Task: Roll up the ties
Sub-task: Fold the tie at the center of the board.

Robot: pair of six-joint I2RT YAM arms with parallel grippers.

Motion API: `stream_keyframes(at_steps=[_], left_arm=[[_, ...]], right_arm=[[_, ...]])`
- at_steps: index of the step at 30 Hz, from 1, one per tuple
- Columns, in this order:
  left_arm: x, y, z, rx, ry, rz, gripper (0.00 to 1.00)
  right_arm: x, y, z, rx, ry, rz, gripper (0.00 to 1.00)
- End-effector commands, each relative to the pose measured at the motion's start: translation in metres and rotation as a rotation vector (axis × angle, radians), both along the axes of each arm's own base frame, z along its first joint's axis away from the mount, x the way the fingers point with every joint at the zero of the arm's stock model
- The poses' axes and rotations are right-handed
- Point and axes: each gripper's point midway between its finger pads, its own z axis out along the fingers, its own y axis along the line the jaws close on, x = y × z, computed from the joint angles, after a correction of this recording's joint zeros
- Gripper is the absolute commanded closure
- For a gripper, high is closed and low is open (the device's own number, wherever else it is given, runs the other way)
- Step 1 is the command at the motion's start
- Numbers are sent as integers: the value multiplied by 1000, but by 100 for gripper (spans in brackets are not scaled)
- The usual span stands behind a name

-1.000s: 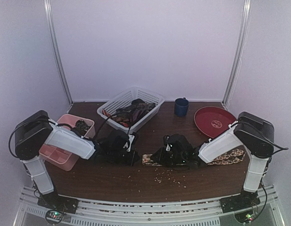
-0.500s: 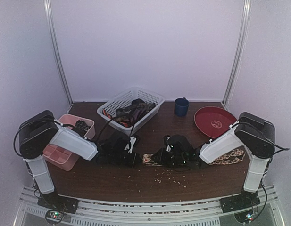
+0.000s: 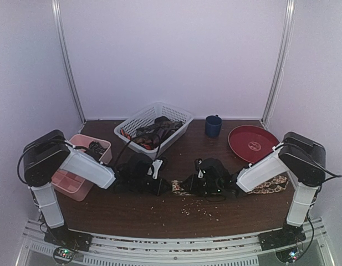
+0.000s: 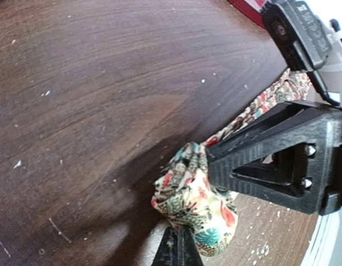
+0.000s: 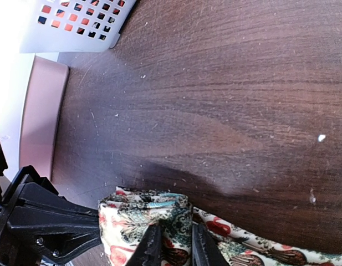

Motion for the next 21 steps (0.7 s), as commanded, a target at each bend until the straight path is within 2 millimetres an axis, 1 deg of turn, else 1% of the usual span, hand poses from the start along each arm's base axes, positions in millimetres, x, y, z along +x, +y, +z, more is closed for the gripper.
stream_keyframes(at_steps=[1, 4, 5, 7, 10, 12, 13, 15, 16, 18, 20, 21], left_arm=[[6, -20, 26, -110, -34, -31, 100], [8, -21, 27, -104, -36, -27, 100], [10, -19, 24, -86, -34, -17, 100], [15, -14, 18, -44, -39, 15, 100], [21, 0, 11, 23, -53, 76, 100], [22, 5, 18, 28, -84, 78, 99], [23, 6, 21, 41, -107, 71, 93], [22, 5, 33, 70, -195, -6, 79], [19, 3, 40, 78, -252, -63, 75], [13, -1, 56, 93, -383, -175, 72], [-5, -11, 74, 70, -544, -375, 67], [-14, -14, 77, 82, -626, -476, 59]], right_arm=[[1, -10, 3, -22, -20, -7, 79], [2, -12, 5, -22, -26, -12, 78], [3, -14, 5, -25, -28, -15, 77], [3, -14, 5, -27, -31, -14, 78], [2, -11, 4, -19, -21, 3, 80], [0, -7, 2, -5, -9, 18, 81], [-1, -5, 1, 0, -4, 26, 80], [-2, -3, -1, 8, 5, 36, 81], [-3, -1, 0, 14, 3, 40, 81], [-3, 0, 1, 20, 3, 45, 81], [-2, 1, 1, 30, 5, 45, 81], [-2, 2, 1, 36, 9, 45, 81]])
